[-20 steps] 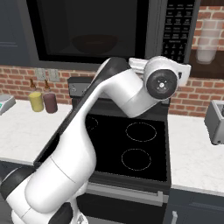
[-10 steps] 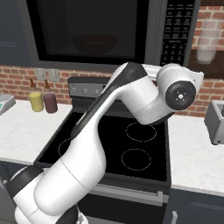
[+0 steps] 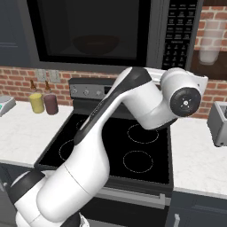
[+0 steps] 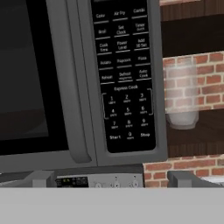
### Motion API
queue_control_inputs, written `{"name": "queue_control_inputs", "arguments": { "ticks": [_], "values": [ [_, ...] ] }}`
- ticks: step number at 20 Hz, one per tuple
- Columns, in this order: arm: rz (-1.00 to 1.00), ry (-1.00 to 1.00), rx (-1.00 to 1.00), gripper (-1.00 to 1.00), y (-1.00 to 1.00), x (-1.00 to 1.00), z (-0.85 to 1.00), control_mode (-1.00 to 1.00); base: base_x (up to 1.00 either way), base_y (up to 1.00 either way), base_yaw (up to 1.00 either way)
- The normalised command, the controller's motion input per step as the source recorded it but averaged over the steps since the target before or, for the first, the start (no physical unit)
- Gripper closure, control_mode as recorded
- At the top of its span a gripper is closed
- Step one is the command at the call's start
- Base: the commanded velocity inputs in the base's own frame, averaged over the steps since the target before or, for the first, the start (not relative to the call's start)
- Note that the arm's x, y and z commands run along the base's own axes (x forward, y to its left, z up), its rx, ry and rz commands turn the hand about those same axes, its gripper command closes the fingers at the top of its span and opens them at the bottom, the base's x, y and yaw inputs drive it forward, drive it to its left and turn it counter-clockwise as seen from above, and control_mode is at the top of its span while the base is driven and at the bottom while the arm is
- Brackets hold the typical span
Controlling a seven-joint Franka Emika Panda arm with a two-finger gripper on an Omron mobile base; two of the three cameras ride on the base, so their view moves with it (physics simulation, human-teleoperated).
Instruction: Open the microwave, place the bowl with waffle inside the microwave, then close the microwave door and turn it on.
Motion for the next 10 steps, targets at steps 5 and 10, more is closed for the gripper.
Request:
{"name": "queue_control_inputs", "arguments": {
  "ticks": [5, 10],
  "values": [
    [0.0, 0.0, 0.0, -1.0, 0.0, 0.03, 0.0, -1.0, 0.0, 0.0, 0.0],
    [0.0, 0.0, 0.0, -1.0, -0.04, 0.13, 0.0, -1.0, 0.0, 0.0, 0.0]
  ]
}}
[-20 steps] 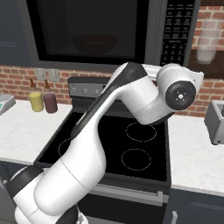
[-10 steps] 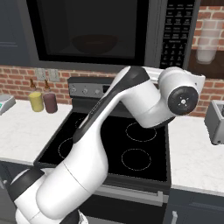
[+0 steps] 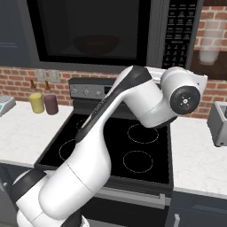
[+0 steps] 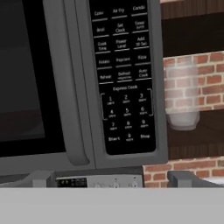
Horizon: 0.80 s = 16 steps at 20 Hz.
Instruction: Open the microwave, place the bowl with waffle inside the microwave, then close the microwave door and turn it on.
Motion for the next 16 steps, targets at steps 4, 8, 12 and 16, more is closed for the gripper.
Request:
{"name": "queue_control_inputs", "arguments": {
  "ticks": [4, 8, 12, 16],
  "values": [
    [0.0, 0.0, 0.0, -1.0, -0.1, 0.13, 0.0, -1.0, 0.0, 0.0, 0.0],
    [0.0, 0.0, 0.0, -1.0, -0.27, 0.09, 0.0, -1.0, 0.0, 0.0, 0.0],
    [0.0, 0.0, 0.0, -1.0, -0.4, 0.07, -0.04, -1.0, 0.0, 0.0, 0.0],
    [0.0, 0.0, 0.0, -1.0, -0.46, 0.09, -0.07, -1.0, 0.0, 0.0, 0.0]
  ]
}}
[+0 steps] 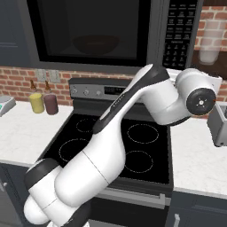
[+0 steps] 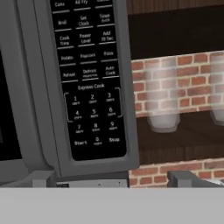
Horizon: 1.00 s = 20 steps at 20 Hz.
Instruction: Open the microwave, place the bowl with waffle inside the microwave, then close the microwave door and turn it on.
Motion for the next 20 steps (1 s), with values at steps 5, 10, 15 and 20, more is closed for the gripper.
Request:
{"name": "queue_control_inputs", "arguments": {
  "ticks": [5, 10, 15, 20],
  "values": [
    [0.0, 0.0, 0.0, -1.0, -0.38, 0.12, -0.04, -1.0, 0.0, 0.0, 0.0],
    [0.0, 0.0, 0.0, -1.0, -0.26, 0.24, -0.02, -1.0, 0.0, 0.0, 0.0],
    [0.0, 0.0, 0.0, -1.0, -0.12, 0.33, -0.09, -1.0, 0.0, 0.0, 0.0],
    [0.0, 0.0, 0.0, -1.0, -0.01, 0.25, -0.13, -1.0, 0.0, 0.0, 0.0]
  ]
}}
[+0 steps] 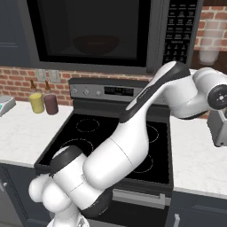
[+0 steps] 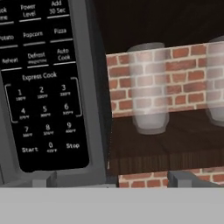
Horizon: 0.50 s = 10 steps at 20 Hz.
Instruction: Open the microwave, place the bowl with waffle inside the microwave, then close the microwave door and turn it on.
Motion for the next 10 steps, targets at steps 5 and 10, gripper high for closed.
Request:
{"name": "queue_control_inputs", "arguments": {
  "ticks": [5, 10],
  "values": [
    [0.0, 0.0, 0.0, -1.0, 0.0, 0.08, -0.04, -1.0, 0.0, 0.0, 0.0],
    [0.0, 0.0, 0.0, -1.0, 0.16, 0.08, 0.0, -1.0, 0.0, 0.0, 0.0]
  ]
}}
